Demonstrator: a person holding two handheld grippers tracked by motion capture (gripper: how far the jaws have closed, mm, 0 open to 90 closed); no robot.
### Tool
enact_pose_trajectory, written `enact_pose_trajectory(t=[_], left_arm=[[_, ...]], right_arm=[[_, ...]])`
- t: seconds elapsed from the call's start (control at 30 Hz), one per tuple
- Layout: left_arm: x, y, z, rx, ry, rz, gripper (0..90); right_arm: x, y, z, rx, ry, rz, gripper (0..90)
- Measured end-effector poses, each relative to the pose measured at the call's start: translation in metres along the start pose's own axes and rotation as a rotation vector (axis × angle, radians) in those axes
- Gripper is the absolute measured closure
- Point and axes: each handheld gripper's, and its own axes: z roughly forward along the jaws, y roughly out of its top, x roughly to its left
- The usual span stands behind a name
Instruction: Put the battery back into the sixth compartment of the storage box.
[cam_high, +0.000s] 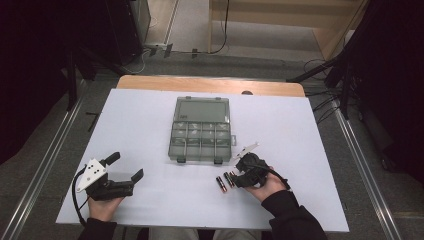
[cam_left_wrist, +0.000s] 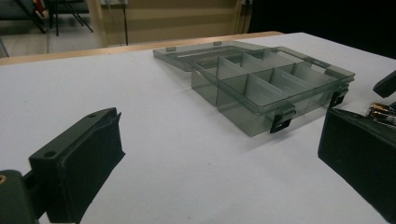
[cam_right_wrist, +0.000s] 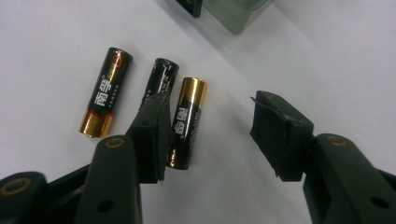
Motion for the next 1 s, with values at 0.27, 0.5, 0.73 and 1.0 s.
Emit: enact_pose_trajectory(t=[0.27,0.5,0.73,1.0], left_arm=[[-0.001,0.000,0.001,0.006,0.001,0.011,0.0],[-0.001,0.000,0.001,0.008,-0.001,0.011,0.0],[-0.001,0.000,0.001,0.009,-0.003,0.010,0.0],[-0.001,0.000,0.001,0.006,-0.005,0.009,0.0]], right_arm=[[-0.002,0.009,0.006,0.105,0.033,0.070,71.7],[-0.002,0.014,0.007,0.148,0.023,0.086,77.4],[-0.003,0.014,0.005,0.146,0.023,0.092,77.7],[-0.003,0.018,-0.005,0.117,0.024,0.107,77.7]])
